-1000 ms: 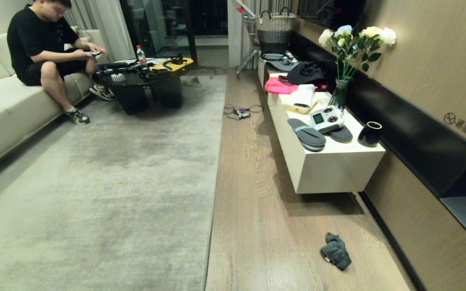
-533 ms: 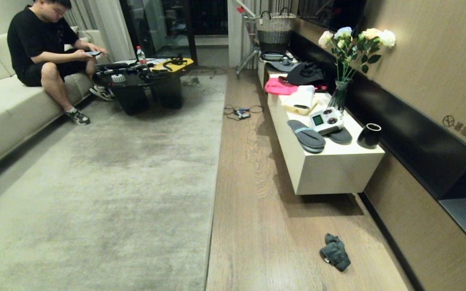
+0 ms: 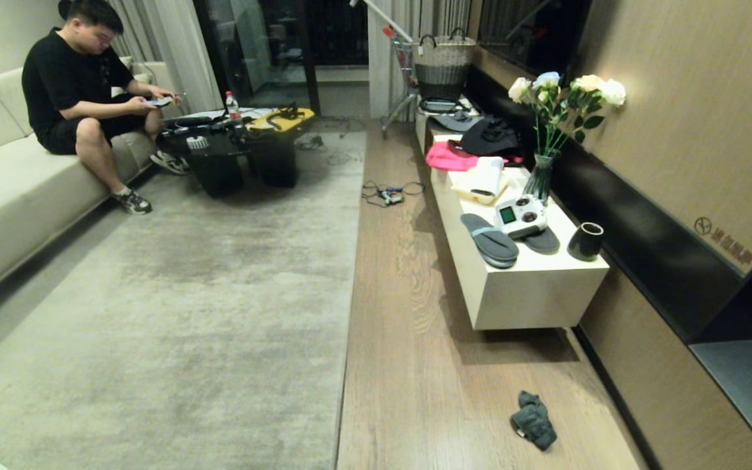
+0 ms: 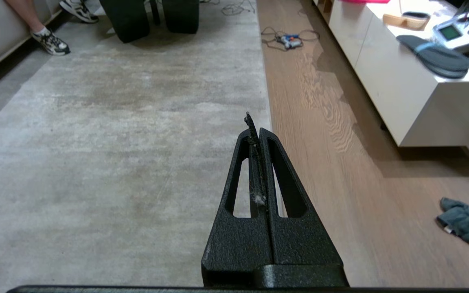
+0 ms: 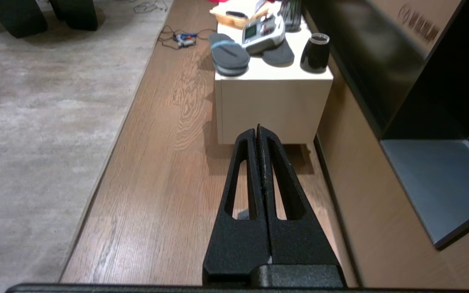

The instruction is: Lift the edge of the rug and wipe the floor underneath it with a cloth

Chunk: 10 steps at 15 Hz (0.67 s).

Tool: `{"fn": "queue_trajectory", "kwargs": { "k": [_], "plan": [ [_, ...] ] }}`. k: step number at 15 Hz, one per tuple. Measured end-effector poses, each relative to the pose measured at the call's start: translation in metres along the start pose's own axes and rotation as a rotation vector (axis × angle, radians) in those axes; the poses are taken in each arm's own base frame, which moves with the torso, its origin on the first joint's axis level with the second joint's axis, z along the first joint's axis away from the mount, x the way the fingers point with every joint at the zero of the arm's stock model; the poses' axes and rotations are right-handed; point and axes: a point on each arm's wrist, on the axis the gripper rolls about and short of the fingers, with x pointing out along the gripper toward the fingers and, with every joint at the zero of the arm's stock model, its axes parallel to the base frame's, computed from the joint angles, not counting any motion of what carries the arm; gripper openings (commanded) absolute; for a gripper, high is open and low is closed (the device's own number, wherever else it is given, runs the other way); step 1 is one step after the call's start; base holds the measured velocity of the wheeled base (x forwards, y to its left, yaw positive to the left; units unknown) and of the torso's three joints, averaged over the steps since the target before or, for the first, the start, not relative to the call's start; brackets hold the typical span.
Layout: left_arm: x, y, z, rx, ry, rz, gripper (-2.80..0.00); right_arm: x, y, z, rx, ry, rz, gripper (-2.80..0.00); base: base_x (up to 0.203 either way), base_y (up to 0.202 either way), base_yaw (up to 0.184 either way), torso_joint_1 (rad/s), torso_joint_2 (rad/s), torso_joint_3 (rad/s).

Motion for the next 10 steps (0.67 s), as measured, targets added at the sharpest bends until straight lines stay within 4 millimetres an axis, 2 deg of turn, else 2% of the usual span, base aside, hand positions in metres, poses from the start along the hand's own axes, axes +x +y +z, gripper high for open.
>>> {"fn": "queue_trajectory", "kwargs": {
  "k": [10],
  "plan": [
    [0.0000, 0.0000, 0.0000, 0.000, 0.000, 0.000, -2.80, 0.0000, 0.0000, -0.0001, 0.004, 0.001, 0.000, -2.80, 0.000, 0.000, 0.000, 0.140, -0.50, -0.364]
  ]
}}
